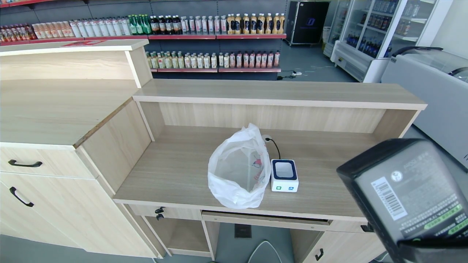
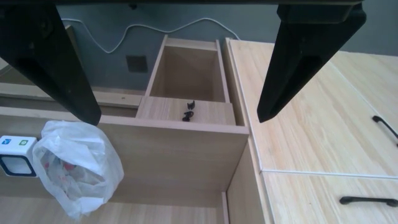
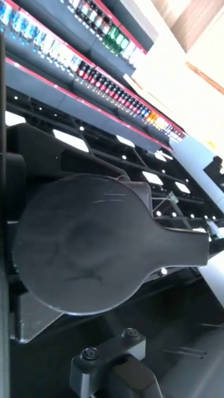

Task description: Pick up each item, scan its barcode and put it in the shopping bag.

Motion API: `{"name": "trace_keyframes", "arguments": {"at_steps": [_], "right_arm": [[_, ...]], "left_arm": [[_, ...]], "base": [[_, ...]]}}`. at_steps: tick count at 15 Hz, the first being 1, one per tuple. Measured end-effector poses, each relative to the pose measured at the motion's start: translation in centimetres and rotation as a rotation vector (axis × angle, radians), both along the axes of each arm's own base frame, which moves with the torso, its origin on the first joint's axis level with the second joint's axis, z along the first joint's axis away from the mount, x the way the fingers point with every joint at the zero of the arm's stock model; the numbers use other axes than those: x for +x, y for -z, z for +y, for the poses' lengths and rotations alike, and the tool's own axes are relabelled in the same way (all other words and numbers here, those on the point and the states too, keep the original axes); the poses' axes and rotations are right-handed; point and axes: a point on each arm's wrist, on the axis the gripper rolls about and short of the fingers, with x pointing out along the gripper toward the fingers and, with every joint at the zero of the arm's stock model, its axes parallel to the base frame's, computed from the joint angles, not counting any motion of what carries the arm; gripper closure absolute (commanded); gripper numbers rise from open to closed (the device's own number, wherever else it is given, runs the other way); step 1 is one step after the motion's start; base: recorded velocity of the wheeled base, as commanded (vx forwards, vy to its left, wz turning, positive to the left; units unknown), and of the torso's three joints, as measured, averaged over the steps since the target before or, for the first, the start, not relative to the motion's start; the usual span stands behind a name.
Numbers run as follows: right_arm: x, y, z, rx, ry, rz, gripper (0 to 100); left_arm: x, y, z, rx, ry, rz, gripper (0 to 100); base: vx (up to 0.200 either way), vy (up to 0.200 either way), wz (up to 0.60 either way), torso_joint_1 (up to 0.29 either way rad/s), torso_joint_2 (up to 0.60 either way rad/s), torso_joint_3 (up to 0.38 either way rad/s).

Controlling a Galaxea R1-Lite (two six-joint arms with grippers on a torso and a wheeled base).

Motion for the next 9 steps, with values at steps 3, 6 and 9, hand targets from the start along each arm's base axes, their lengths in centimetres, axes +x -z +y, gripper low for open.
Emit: {"name": "trace_keyframes", "arguments": {"at_steps": [3, 6, 9], "right_arm": [[-0.03, 0.08, 0.01, -0.003, -0.007, -0.006, 100], [-0.07, 0.14, 0.03, -0.005, -0.016, -0.009, 100], [0.28, -0.20, -0.28, 0.021, 0.025, 0.103, 100]], "left_arm": [[0.00, 0.00, 0.00, 0.000, 0.000, 0.000, 0], [0.00, 0.00, 0.00, 0.000, 0.000, 0.000, 0], [0.00, 0.00, 0.00, 0.000, 0.000, 0.000, 0]], "base": [[0.000, 0.000, 0.00, 0.000, 0.00, 0.000], [0.000, 0.000, 0.00, 0.000, 0.00, 0.000], [0.000, 0.000, 0.00, 0.000, 0.00, 0.000]]}}
